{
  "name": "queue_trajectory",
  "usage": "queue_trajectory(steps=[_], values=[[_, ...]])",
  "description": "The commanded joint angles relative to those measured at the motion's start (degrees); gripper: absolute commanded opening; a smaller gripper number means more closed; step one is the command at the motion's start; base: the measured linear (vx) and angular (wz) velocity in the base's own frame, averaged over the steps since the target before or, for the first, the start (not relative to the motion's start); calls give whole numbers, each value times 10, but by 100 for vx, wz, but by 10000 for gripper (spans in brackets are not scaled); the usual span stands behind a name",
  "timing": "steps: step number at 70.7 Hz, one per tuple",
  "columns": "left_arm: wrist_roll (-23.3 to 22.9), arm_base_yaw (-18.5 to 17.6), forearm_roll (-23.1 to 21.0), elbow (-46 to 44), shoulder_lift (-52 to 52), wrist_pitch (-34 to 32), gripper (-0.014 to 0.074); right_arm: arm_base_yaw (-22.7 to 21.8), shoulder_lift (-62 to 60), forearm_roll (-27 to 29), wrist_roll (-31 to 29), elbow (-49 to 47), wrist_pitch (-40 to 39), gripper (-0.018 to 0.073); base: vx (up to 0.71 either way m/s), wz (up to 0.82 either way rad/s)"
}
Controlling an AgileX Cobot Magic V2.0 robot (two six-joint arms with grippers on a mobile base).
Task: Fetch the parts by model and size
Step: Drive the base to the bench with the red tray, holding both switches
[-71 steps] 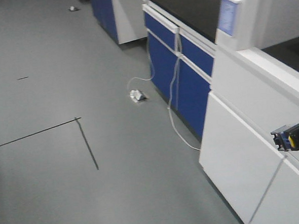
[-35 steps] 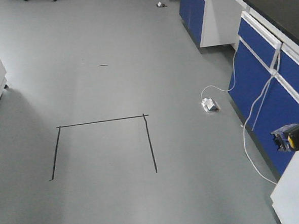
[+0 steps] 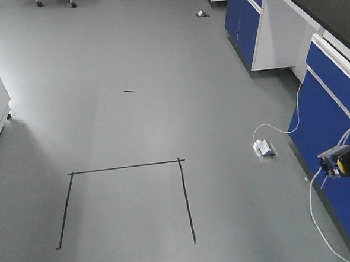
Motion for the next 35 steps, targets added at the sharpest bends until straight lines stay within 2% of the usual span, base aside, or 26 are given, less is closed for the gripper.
queue_trajectory(steps=[1,35], values=[[-3,-2,3,-13,5,-42,3,-1,2,-5,-8,-17,-49,-6,54,-1],[-3,-2,3,-13,5,-42,3,-1,2,-5,-8,-17,-49,-6,62,2]])
